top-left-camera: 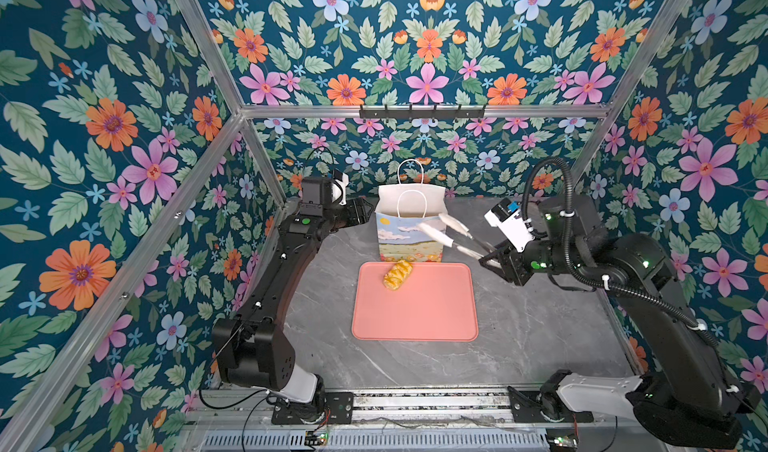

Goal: Place the fake bread into the paper bag
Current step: 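Withdraw the tongs from the bag and move them toward the braided bun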

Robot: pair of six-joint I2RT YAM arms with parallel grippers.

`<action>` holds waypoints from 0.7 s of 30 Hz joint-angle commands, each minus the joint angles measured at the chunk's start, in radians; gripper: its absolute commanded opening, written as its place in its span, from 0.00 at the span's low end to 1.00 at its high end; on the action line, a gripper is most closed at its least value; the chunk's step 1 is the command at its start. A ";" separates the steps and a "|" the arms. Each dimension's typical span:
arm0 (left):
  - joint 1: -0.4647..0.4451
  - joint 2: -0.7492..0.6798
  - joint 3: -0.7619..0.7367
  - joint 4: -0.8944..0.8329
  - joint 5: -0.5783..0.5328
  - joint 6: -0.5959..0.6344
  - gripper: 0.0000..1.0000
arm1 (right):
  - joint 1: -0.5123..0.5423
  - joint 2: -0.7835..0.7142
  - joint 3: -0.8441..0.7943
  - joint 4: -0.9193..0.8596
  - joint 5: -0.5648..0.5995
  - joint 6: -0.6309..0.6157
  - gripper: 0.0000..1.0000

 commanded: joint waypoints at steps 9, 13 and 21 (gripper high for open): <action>0.005 -0.031 -0.029 0.028 -0.009 0.012 0.69 | 0.141 -0.010 -0.283 0.264 0.053 0.246 0.41; 0.009 -0.040 -0.044 0.029 -0.013 0.013 0.69 | 0.186 0.069 -0.316 0.317 0.109 0.320 0.40; 0.015 -0.046 -0.084 0.053 0.000 0.013 0.69 | 0.276 0.260 -0.290 0.304 0.271 0.460 0.44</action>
